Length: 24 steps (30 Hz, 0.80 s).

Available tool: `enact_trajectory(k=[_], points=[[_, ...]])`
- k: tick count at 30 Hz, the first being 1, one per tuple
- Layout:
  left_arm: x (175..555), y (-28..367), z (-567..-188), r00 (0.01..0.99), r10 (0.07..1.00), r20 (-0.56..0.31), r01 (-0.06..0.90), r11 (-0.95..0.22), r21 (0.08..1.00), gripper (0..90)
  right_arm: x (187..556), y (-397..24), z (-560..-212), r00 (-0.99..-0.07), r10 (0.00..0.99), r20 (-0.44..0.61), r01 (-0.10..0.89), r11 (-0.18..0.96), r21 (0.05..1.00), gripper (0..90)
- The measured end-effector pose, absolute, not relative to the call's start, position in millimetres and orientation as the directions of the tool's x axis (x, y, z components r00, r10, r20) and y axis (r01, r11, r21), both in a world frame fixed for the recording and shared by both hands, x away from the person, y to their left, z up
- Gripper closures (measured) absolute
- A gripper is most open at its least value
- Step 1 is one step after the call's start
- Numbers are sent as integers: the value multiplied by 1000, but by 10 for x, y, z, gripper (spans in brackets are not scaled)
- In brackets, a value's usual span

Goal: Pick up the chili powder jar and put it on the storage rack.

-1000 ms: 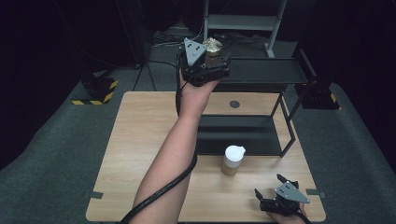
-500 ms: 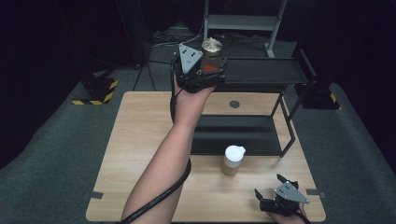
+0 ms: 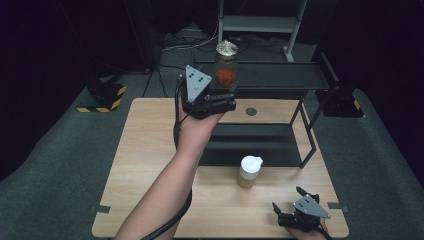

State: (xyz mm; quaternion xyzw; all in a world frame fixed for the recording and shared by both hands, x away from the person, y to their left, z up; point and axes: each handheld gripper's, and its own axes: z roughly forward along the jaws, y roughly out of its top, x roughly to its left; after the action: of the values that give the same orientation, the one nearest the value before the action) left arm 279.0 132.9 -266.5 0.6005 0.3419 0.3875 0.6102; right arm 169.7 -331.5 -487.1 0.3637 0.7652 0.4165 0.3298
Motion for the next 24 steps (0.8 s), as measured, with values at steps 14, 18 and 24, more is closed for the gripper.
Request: enact_trajectory(k=[14,18,24], points=[[2466,1510,-2858,478,876,66,-47,-49,998,3,1701,-3302,-4865,-520,828,-208,284,397,873,0],[2373,1569,-2936,482,873,78,-49,-62,997,4,1696,-3299,-4868,-519,828,-211,281,399,873,0],[2251,1633,-3046,483,871,90,-46,-77,996,4,1694,-3294,-4869,-518,828,-215,279,401,872,0]])
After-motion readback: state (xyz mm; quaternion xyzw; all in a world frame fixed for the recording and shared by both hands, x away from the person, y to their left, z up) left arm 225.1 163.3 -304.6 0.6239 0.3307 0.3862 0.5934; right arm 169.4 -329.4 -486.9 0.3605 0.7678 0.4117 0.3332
